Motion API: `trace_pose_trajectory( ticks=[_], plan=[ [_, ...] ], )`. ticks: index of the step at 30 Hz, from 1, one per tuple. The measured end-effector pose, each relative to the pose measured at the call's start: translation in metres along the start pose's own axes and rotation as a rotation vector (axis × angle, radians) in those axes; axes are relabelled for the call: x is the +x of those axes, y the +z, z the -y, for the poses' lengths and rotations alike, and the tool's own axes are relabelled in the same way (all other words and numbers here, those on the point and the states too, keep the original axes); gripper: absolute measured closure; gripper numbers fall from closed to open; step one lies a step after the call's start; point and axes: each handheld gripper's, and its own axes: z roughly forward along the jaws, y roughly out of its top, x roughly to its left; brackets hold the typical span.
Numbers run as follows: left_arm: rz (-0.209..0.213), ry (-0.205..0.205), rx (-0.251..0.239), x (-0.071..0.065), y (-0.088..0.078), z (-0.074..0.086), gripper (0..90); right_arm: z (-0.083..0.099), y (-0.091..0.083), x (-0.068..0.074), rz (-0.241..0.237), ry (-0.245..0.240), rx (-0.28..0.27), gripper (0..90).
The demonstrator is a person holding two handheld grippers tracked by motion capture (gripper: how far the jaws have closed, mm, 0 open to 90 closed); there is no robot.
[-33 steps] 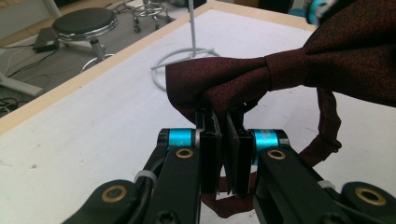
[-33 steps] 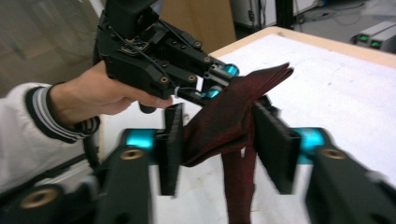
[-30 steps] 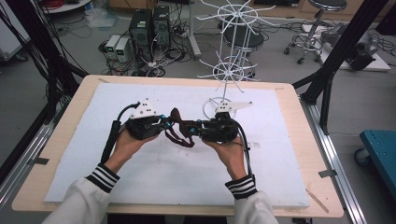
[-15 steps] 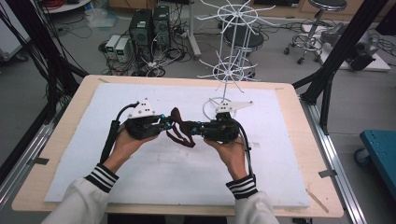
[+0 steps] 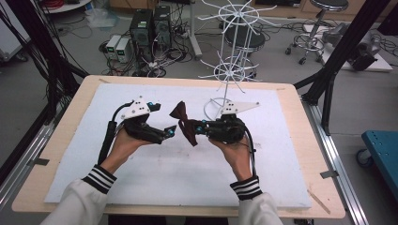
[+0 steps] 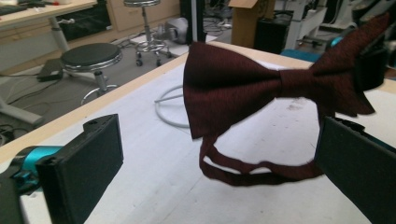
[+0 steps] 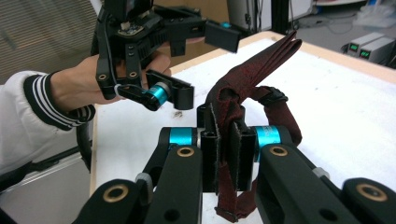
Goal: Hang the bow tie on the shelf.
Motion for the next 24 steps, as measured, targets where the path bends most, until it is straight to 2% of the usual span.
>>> trace_pose_trajectory(
  ticks=[1,3,6,10,21,24],
  plan=[
    [0.013,-0.002,-0.004,0.001,-0.002,0.002,1.7,0.000,-0.001,0.000,0.000,-0.002,-0.007,85.4],
    [0.000,0.008,0.002,0.001,-0.005,0.004,1.7,-0.001,-0.004,-0.001,0.007,-0.005,-0.017,85.4],
    [0.001,0.004,-0.005,0.004,-0.010,0.009,1.7,-0.001,-0.007,-0.002,0.011,-0.015,-0.031,85.4],
    [-0.013,-0.008,-0.040,0.007,-0.019,0.016,1.7,-0.002,-0.012,-0.002,0.018,-0.032,-0.048,85.4],
    [-0.025,-0.003,-0.102,0.011,-0.048,0.039,1.7,-0.008,-0.025,-0.005,0.057,-0.068,-0.104,85.3],
    [-0.041,-0.003,-0.120,0.013,-0.057,0.046,1.7,-0.009,-0.029,-0.007,0.069,-0.074,-0.116,85.4]
  ],
)
